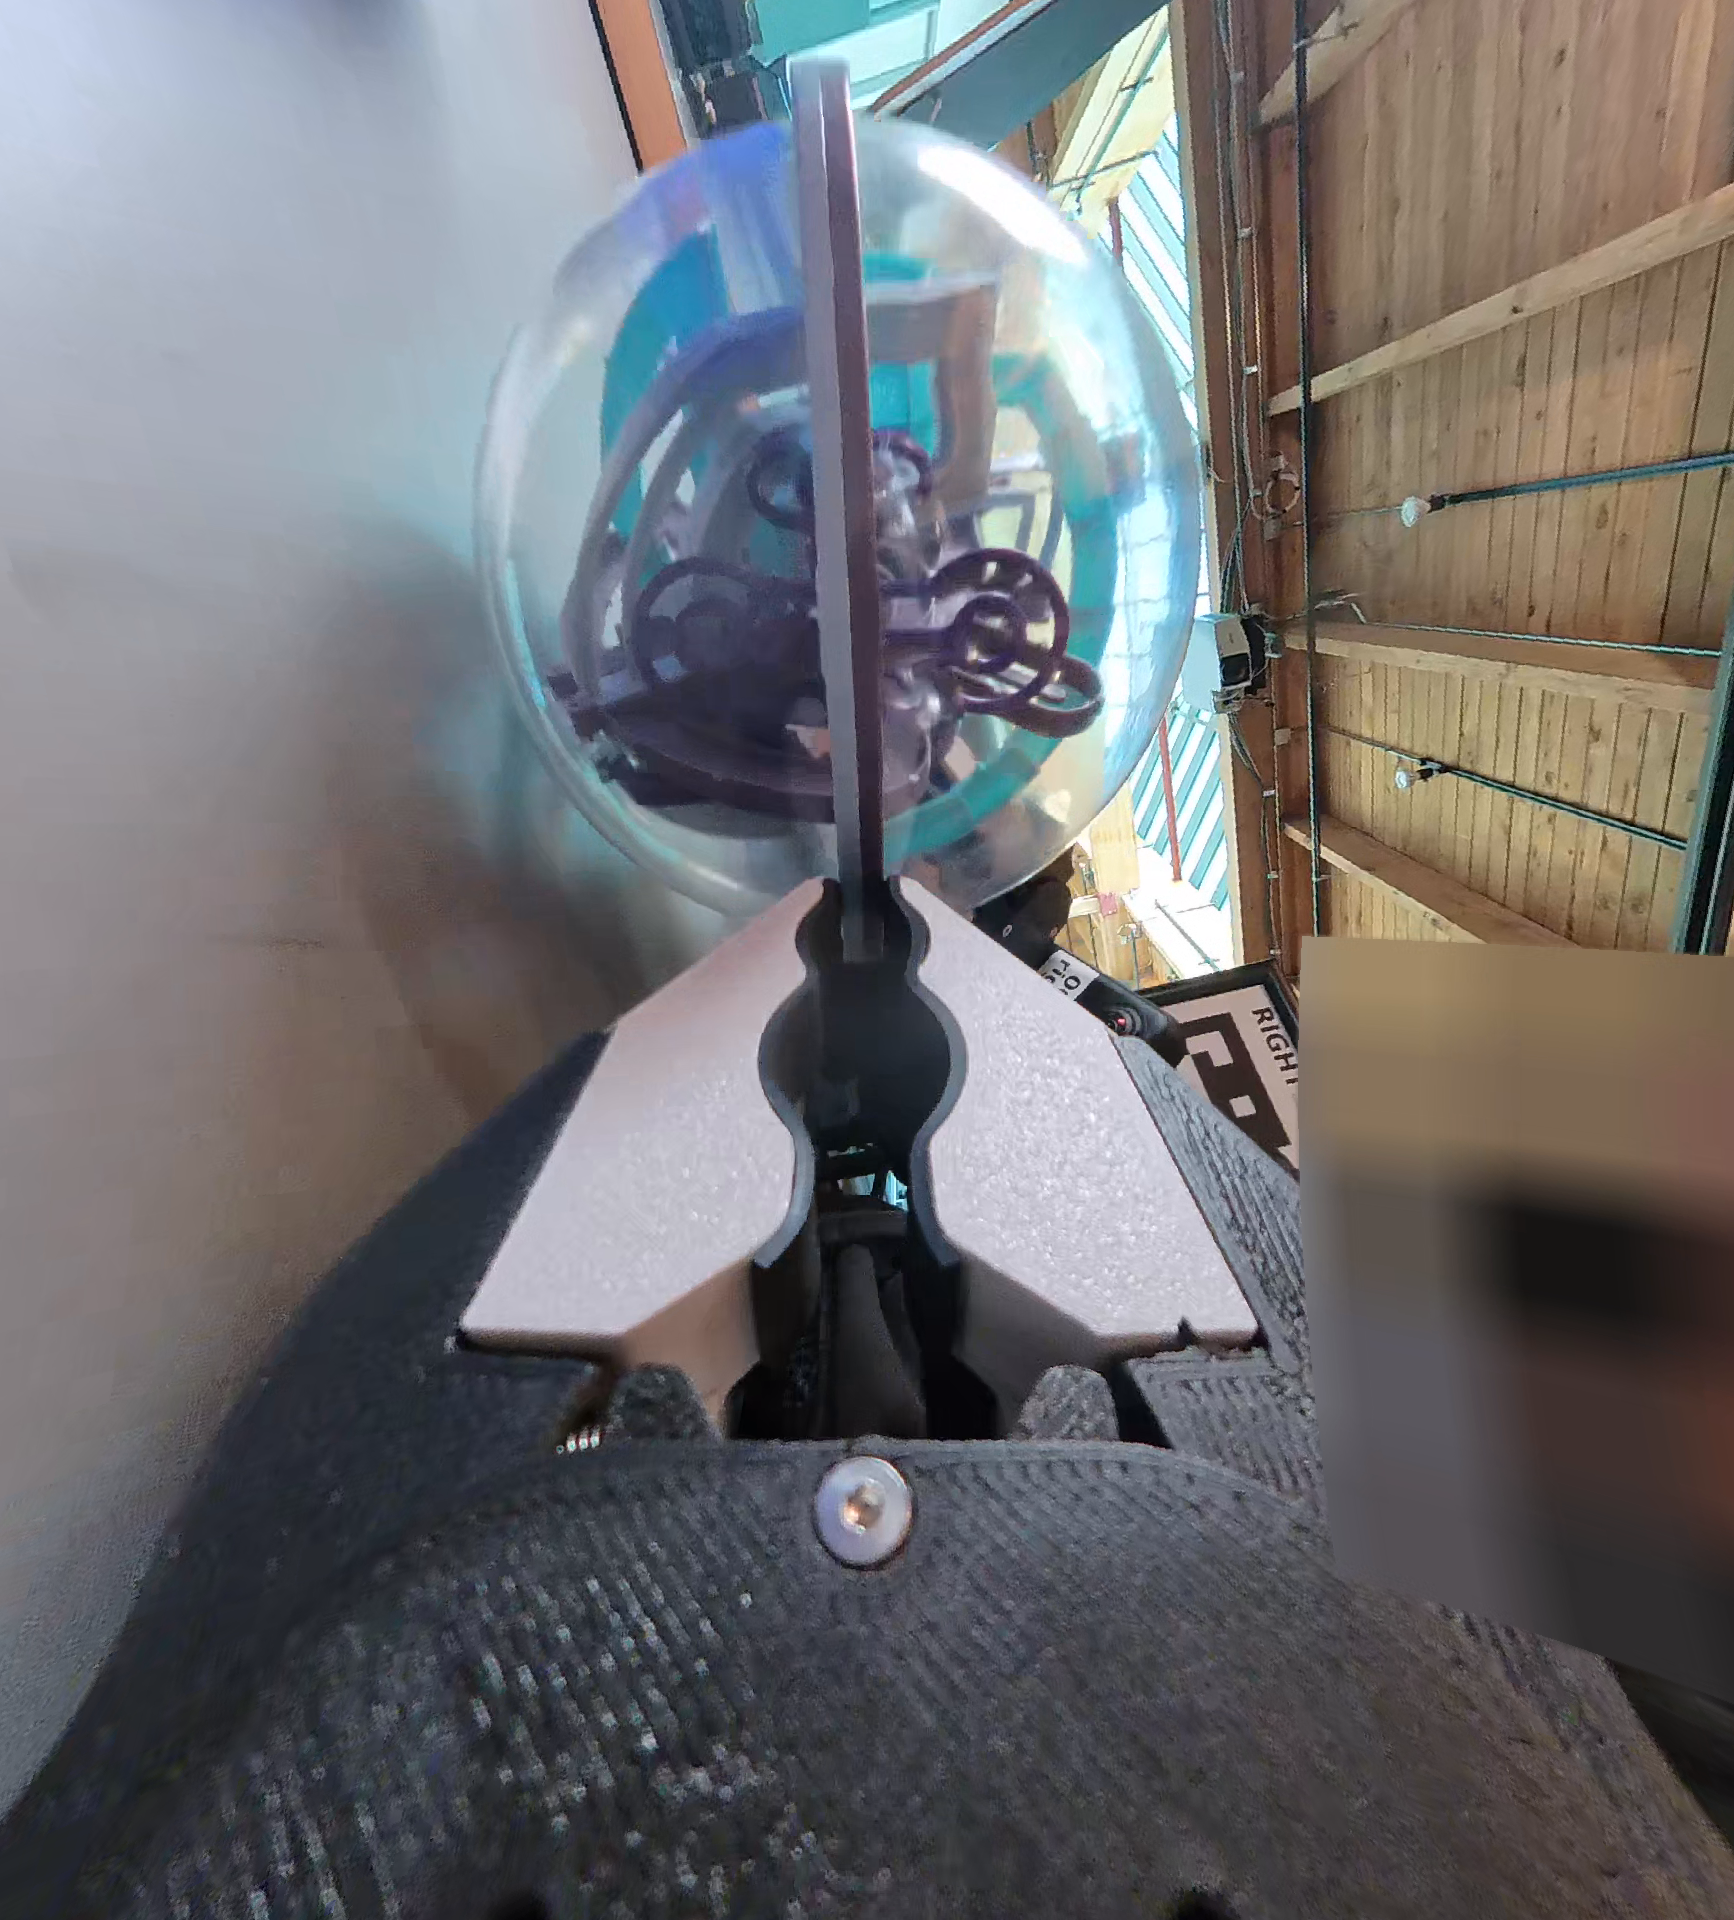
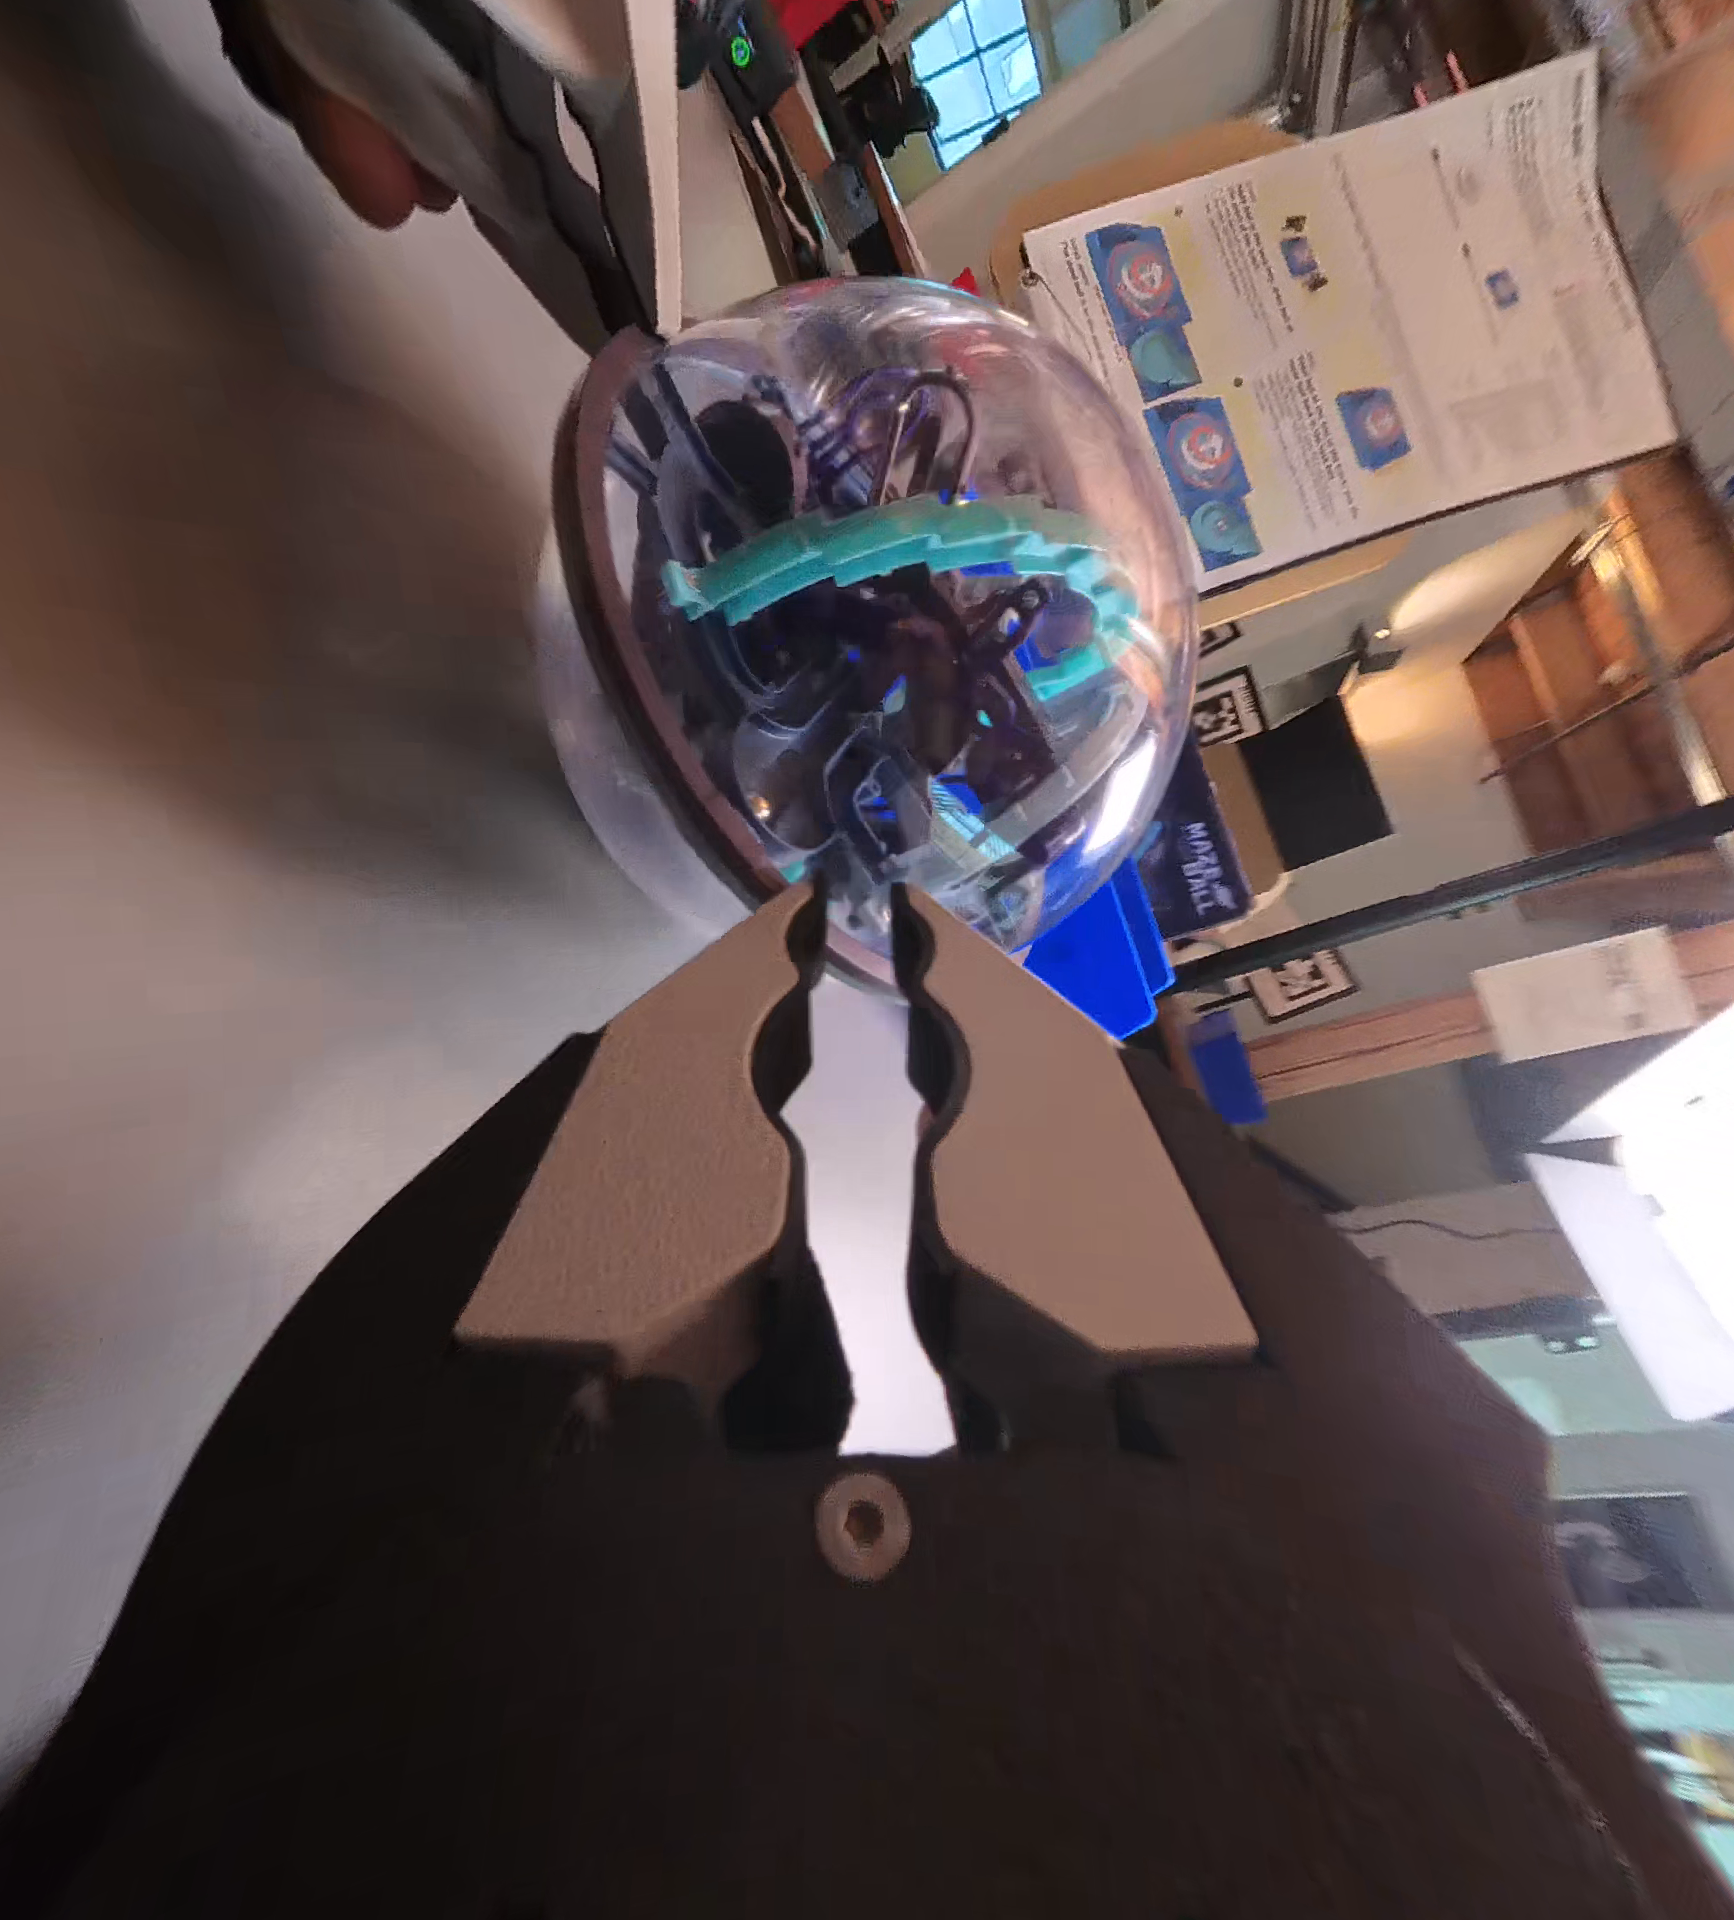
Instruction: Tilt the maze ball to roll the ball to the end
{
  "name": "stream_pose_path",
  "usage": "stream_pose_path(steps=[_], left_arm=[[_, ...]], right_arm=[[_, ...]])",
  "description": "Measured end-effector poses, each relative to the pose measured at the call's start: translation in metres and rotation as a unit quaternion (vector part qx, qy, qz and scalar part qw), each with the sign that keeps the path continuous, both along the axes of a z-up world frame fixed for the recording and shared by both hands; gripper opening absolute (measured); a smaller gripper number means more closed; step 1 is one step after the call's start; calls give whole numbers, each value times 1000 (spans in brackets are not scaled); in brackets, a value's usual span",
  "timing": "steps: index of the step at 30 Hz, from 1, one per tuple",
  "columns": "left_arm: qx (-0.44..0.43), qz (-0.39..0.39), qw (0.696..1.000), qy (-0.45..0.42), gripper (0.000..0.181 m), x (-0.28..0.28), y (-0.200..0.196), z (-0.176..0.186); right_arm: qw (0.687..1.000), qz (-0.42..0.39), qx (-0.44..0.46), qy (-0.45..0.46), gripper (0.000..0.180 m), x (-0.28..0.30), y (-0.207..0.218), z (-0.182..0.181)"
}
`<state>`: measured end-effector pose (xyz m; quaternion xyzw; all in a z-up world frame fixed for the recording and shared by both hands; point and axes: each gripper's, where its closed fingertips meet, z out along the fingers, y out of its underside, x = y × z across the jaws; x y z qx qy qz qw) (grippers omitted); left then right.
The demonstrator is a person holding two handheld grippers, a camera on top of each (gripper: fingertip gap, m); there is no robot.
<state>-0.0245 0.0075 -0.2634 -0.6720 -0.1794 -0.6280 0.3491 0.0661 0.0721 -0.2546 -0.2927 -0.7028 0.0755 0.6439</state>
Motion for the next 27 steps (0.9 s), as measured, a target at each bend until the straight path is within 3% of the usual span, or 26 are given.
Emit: stream_pose_path(steps=[1, 10, 15, 27], left_arm=[[0, -1, 1000, 2, 9, 1, 1, -2], [12, 9, 1000, 5, 6, -2, 2, -3], [17, 11, 1000, 5, 6, -4, 2, -2], [22, 25, 999, -1, 6, -12, 4, -1]], right_arm=[[1000, -4, 23, 0, 0, -2, 2, -2], [998, 3, 57, 2, 0, -4, 5, -5], [997, 7, 71, 15, 21, -1, 8, 0], [994, 79, 78, -4, 34, -2, -12, -12]])
